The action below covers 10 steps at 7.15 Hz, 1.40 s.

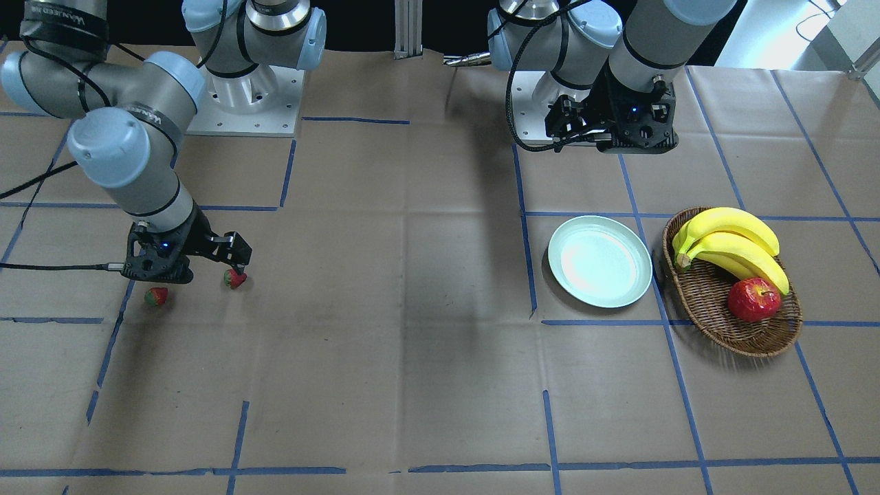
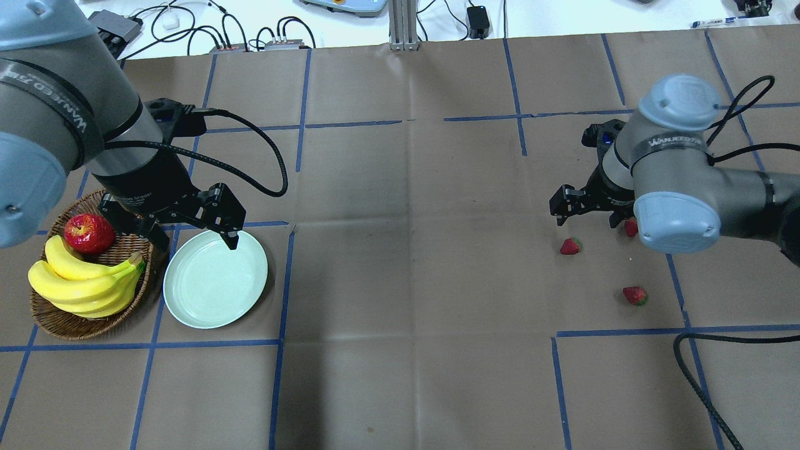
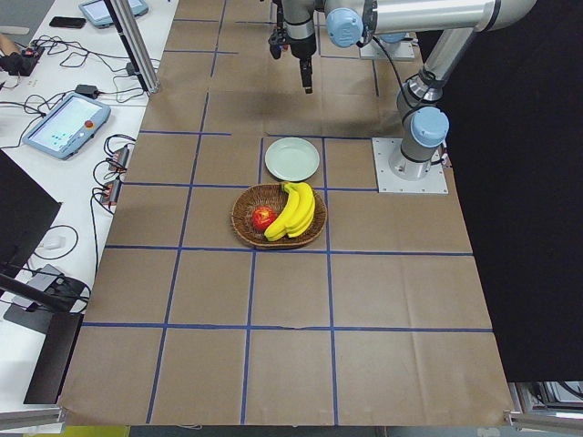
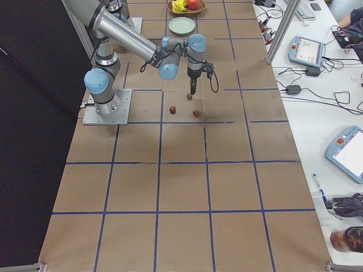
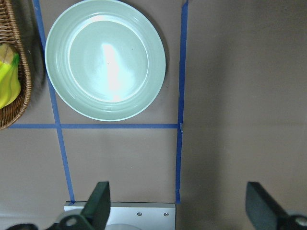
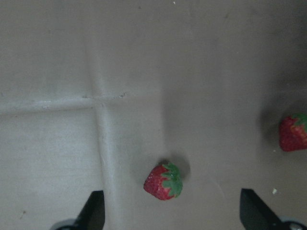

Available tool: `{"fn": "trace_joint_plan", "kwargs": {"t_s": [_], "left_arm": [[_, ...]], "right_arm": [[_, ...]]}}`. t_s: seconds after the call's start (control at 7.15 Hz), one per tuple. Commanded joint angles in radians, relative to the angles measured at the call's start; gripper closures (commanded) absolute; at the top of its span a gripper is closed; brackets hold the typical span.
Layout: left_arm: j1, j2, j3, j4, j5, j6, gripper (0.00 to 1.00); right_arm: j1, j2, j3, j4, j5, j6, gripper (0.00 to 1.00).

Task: Collect all strawberries into plate
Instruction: 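Lower the right gripper over the nearest strawberry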

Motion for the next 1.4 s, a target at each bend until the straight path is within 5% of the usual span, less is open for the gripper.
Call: {"fn": "trace_joint_plan", "kwargs": {"t_s": [0.0, 0.7, 1.26], "left_arm": [[0.001, 0.024, 0.002, 0.075, 0.009, 0.003, 0.00], [-0.014, 0.010, 0.008, 0.099, -0.002, -0.005, 0.00], [-0.039, 0.010, 0.010, 0.100, -0.005, -0.002, 0.00]], "right_arm": [[0.037, 0.110, 0.013, -0.120, 0.000, 0.025, 0.00], [0.033, 0.096, 0.013, -0.026, -0.014, 0.023, 0.04], [0.034, 0.092, 0.006, -0.004, -0.019, 0.023, 0.46]]}}
